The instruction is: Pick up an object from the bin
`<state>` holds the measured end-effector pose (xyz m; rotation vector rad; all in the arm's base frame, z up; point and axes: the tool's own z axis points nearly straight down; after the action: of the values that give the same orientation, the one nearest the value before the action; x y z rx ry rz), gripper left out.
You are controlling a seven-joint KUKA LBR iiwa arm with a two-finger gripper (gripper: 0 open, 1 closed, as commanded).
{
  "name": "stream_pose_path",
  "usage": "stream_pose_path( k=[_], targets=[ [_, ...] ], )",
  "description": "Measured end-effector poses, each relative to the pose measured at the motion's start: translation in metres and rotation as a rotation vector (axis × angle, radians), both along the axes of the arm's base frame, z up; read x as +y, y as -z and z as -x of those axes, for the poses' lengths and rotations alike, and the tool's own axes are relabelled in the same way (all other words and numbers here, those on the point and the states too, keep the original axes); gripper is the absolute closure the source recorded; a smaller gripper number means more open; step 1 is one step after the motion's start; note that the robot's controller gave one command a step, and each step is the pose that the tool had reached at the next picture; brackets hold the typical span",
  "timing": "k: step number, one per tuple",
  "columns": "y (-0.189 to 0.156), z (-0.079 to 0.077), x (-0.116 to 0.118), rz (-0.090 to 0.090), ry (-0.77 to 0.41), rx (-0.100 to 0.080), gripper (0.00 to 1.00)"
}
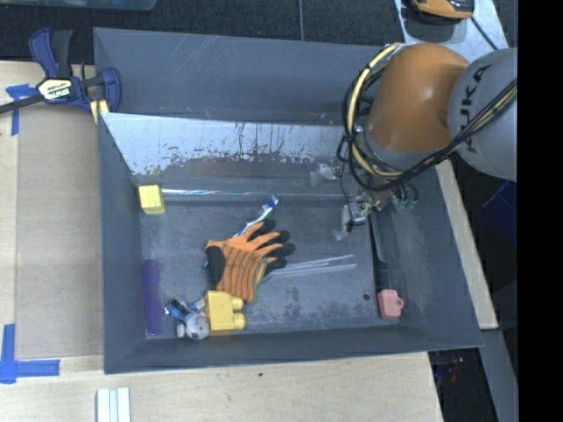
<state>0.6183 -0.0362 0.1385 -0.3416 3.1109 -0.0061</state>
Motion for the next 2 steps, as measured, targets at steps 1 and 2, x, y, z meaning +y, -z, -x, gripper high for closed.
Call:
stream_pose_path(
  k=[1,2],
  targets=[
    [0.003,0.010,0.068,-0.002,-0.091,0.007,0.00],
    [0.071,0.014,0.147,0.007,-0.282,0.001,0.00]
  ],
)
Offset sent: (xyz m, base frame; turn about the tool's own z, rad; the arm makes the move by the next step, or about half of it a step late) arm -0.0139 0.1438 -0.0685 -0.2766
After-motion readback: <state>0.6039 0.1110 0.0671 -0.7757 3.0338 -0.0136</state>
